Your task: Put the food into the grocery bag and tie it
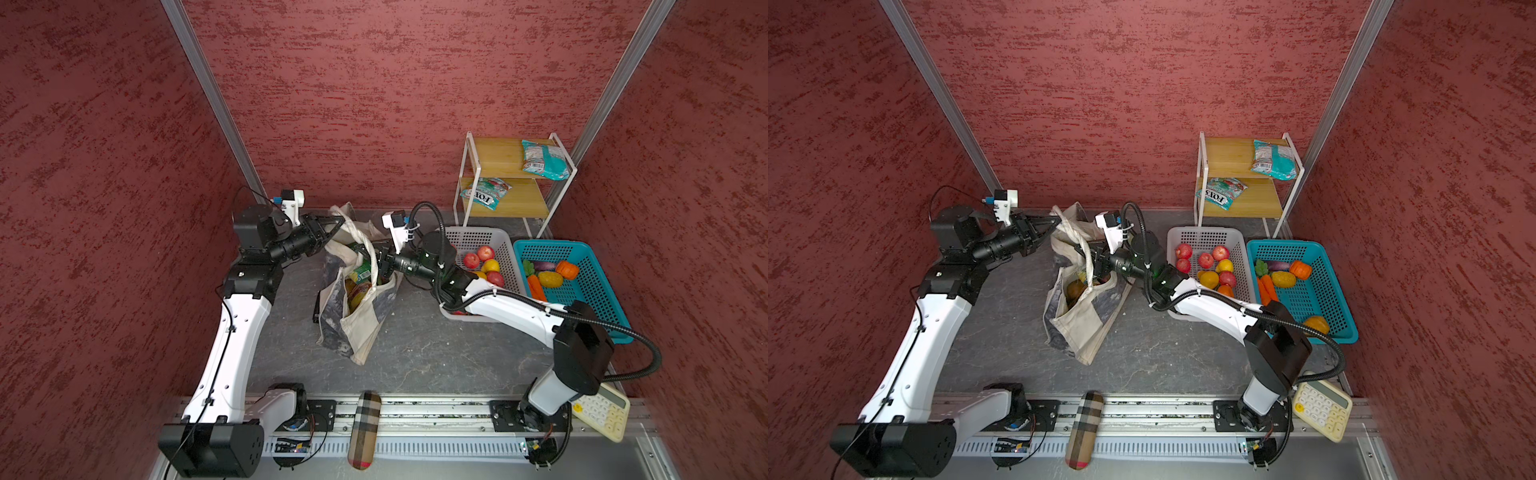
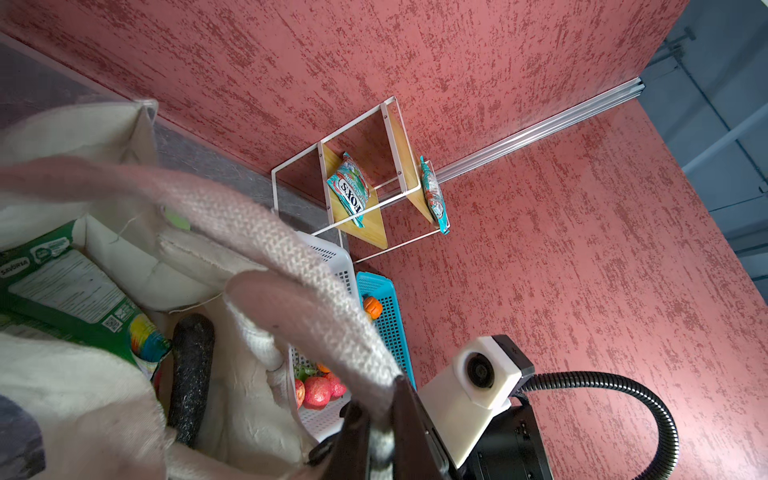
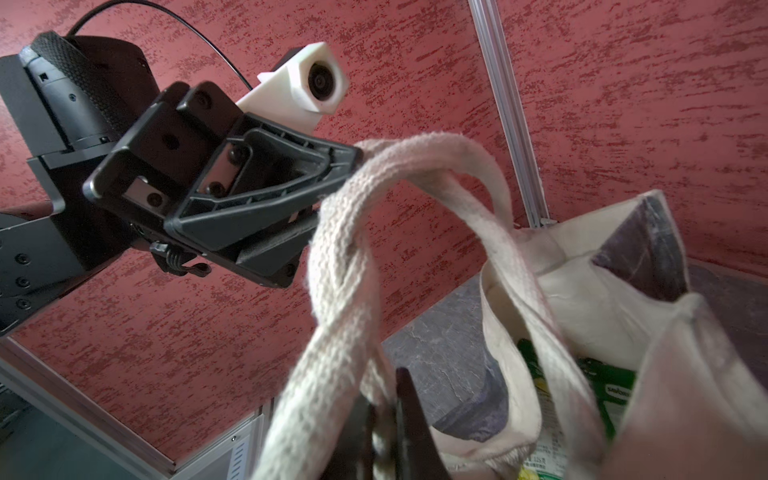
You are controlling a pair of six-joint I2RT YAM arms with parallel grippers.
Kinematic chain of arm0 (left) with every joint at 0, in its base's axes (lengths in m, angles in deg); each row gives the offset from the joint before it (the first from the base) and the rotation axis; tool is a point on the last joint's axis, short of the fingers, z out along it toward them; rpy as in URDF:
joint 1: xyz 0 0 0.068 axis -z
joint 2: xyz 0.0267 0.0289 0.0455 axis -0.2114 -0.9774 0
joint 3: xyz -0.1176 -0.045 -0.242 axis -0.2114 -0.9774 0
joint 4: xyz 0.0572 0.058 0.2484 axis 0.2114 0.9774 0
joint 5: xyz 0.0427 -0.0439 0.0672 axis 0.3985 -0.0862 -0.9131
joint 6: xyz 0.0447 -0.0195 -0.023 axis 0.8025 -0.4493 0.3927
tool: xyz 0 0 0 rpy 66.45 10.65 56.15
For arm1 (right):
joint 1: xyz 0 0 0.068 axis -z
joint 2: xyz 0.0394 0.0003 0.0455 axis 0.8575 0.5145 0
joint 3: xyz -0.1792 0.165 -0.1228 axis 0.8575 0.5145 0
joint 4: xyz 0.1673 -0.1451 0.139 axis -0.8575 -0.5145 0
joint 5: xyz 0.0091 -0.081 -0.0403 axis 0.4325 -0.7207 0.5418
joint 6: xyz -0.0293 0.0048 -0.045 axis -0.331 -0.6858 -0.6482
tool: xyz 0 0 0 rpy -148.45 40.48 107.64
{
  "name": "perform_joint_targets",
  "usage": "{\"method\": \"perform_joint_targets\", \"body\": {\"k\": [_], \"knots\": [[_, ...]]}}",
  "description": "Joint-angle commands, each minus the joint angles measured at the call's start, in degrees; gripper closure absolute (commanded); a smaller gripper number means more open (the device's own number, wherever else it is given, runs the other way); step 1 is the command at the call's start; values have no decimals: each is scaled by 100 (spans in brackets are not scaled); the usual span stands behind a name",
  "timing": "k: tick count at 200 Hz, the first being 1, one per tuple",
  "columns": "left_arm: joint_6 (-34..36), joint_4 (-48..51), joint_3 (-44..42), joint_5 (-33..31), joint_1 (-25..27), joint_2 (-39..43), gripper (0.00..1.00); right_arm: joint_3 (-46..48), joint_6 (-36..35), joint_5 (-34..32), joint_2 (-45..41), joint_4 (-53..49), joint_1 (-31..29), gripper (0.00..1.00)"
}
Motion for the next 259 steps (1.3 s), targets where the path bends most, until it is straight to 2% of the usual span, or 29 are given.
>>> {"method": "perform_joint_targets", "body": {"k": [1, 66, 119, 143, 185, 229, 259], "knots": [[77, -355, -155, 139, -285, 318, 100, 144, -129, -855, -193, -472, 104, 100], [378, 83, -627, 530, -896, 616, 100, 407, -235, -2378, -696, -481, 95, 100], [668, 370, -957, 747, -1296, 548, 100, 961, -267, -2736, -1076, 401, 95, 100], [923, 657, -995, 521, -1344, 511, 100, 1153, -314, -2906, -1286, 680, 95, 100], [1339, 1261, -1020, -242, -1475, 510, 100, 1709, -322, -3494, -1628, 1450, 95, 100], [1042, 1209, -1355, -524, -2050, 519, 100, 2199, -515, -4361, -2007, 1743, 95, 100], [1001, 1185, -1440, -1040, -2375, 528, 100, 2598, -943, -5228, -2380, 1692, 125, 100]]}}
